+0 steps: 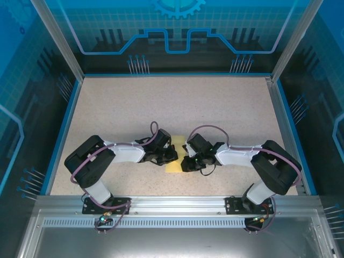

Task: Fold a paper plane with a square sheet of paper (pick it up from the middle)
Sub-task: Fold the triangle a second time at the center of the table.

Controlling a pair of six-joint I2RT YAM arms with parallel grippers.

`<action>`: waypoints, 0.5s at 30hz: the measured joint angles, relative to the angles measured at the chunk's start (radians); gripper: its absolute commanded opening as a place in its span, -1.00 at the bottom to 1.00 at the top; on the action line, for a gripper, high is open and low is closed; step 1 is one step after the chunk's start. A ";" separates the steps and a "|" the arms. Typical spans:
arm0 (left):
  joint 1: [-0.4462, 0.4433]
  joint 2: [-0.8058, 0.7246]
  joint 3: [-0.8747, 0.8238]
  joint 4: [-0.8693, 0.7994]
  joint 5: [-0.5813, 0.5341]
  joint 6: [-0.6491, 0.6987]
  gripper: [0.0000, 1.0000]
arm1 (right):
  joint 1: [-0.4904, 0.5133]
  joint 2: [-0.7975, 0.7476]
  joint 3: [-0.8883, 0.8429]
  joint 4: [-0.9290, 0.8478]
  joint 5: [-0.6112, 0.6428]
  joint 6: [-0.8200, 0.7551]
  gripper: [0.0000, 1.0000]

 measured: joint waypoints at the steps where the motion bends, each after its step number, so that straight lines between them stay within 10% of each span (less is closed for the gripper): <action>1: 0.000 0.000 0.000 0.000 0.000 0.000 -0.95 | 0.000 0.000 0.000 -0.002 0.002 0.000 -0.76; 15: 0.000 0.000 0.000 0.000 0.000 -0.004 -0.95 | 0.000 0.000 -0.005 -0.018 0.006 0.000 -0.76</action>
